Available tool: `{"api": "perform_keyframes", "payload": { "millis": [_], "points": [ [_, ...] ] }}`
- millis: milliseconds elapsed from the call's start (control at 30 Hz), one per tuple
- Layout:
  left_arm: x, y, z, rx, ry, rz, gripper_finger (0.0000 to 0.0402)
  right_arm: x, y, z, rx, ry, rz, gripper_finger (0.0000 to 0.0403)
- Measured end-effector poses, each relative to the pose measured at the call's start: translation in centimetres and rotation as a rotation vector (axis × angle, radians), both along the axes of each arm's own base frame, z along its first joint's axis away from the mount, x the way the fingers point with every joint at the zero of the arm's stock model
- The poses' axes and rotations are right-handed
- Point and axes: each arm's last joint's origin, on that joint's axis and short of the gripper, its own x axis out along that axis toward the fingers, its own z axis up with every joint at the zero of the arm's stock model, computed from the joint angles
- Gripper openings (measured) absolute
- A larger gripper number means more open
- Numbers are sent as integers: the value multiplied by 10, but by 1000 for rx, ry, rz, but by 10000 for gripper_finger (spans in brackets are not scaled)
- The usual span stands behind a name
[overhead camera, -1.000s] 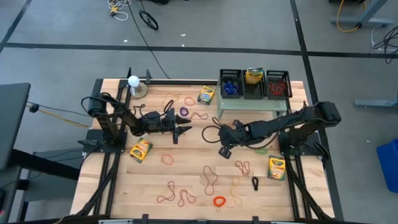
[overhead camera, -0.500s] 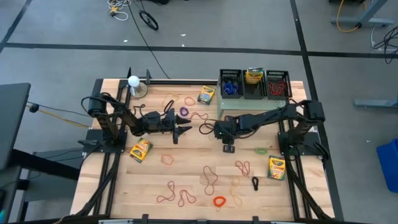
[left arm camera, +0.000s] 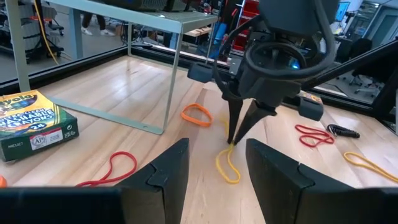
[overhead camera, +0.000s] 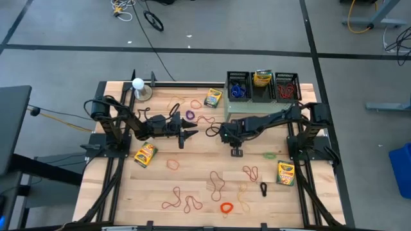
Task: Pick & Place Office Desk Supplies
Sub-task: Put the middle yellow rubber band into the right black basket on the shelf
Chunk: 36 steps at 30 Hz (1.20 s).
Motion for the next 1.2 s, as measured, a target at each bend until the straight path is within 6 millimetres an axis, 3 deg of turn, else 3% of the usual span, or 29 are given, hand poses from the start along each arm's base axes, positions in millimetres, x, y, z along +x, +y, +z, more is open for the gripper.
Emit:
{"api": "perform_keyframes", "payload": {
  "millis": [67, 200, 500, 667, 800, 1033, 1200],
  "points": [
    [0, 0, 0, 0, 0, 0, 165, 0, 1, 1, 10, -4, -10, 8],
    [0, 0, 0, 0, 4, 0, 166, -4, 4, 11, 46, -24, -54, 13],
    [0, 0, -1, 1, 10, -1, 166, -16, 34, 54, 104, -138, -70, 3],
    [0, 0, -1, 1, 10, -1, 166, -21, 45, 68, 102, -188, -118, 3],
    [0, 0, -1, 1, 9, -1, 166, -19, 40, 57, 54, -146, -172, 26],
    [0, 0, -1, -4, 7, 0, 165, -9, 11, 19, 8, -21, -212, 95],
    [0, 0, -1, -6, 5, 0, 165, -4, 0, 7, 0, -6, -196, 95]
  ]
}}
